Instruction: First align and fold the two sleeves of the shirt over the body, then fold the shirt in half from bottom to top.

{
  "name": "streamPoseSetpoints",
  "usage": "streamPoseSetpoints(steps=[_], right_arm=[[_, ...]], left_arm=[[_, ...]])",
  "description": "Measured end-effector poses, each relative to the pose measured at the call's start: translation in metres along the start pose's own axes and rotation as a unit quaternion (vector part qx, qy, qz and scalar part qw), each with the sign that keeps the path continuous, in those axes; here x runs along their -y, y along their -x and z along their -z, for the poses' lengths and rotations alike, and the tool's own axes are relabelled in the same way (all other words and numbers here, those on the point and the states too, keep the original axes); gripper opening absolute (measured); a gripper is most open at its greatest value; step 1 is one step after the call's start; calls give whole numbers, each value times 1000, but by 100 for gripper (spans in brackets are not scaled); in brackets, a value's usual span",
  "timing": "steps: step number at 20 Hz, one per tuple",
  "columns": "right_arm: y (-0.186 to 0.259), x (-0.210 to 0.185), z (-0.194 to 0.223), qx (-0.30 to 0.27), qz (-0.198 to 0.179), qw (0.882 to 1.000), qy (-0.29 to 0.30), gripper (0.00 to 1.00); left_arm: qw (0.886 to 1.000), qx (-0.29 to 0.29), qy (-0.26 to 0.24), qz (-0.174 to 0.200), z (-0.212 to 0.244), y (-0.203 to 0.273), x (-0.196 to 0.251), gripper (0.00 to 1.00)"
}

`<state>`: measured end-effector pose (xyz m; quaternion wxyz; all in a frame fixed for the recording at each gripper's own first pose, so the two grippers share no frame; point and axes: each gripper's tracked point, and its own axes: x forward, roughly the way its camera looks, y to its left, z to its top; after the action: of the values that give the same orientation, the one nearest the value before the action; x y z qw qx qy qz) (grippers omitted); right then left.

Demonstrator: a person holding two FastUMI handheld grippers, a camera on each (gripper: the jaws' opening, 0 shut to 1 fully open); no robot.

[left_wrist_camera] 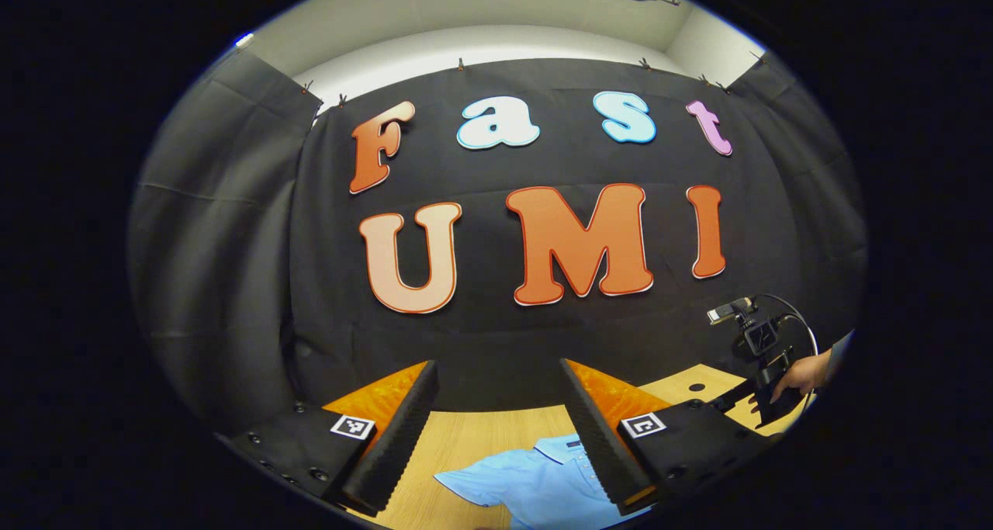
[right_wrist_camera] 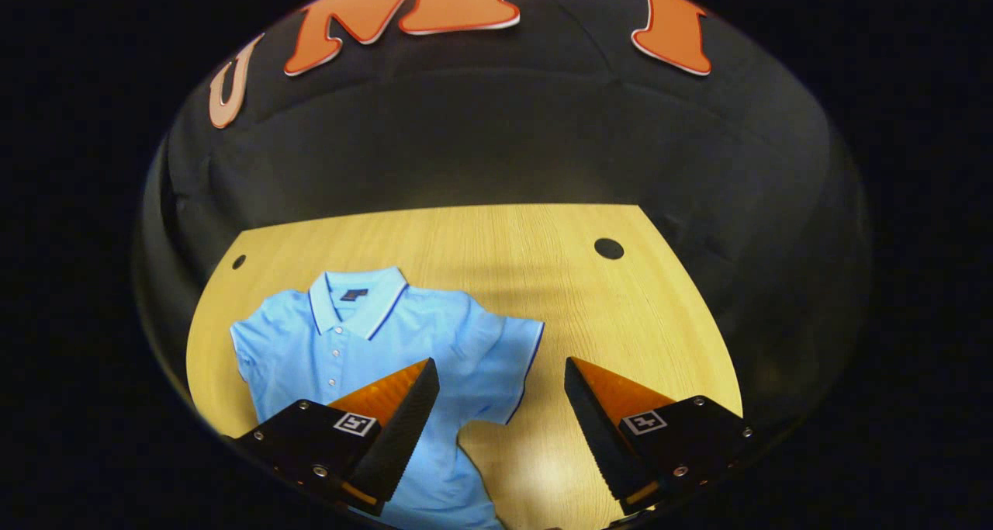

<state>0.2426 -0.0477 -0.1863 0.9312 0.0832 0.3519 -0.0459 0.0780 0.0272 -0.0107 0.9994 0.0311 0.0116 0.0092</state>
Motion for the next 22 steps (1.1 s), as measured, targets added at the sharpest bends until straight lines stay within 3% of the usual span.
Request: streamPoseSetpoints(steps=[7,14,15,16,17,18,19,20,21,22], right_arm=[[-53,5,40,-114,7,993,0,94],[-77,-1,66,-180,-5,984,-8,75],[-79,-3,66,-184,-11,983,-8,68],[-81,-6,71,-189,-14,982,-9,69],[-83,-7,73,-194,-13,981,-7,65],[-82,-4,71,-188,-6,982,-5,51],[-86,-3,71,-191,-3,982,-6,50],[-86,-3,70,-188,-1,982,-11,40],[-87,-2,69,-187,0,982,-15,37],[-87,-1,70,-189,2,982,-23,24]], left_arm=[[998,-37,-13,-45,12,14,-7,100],[993,-69,-12,-97,26,29,-17,100],[992,-70,-13,-100,25,29,-16,100],[992,-71,-14,-102,24,30,-15,100],[992,-72,-16,-104,23,29,-14,100],[992,-72,-18,-105,23,30,-12,100],[992,-72,-19,-104,22,29,-8,100],[992,-72,-22,-102,22,28,-5,100],[992,-73,-24,-99,21,28,-1,100],[992,-73,-25,-97,22,27,2,100]])
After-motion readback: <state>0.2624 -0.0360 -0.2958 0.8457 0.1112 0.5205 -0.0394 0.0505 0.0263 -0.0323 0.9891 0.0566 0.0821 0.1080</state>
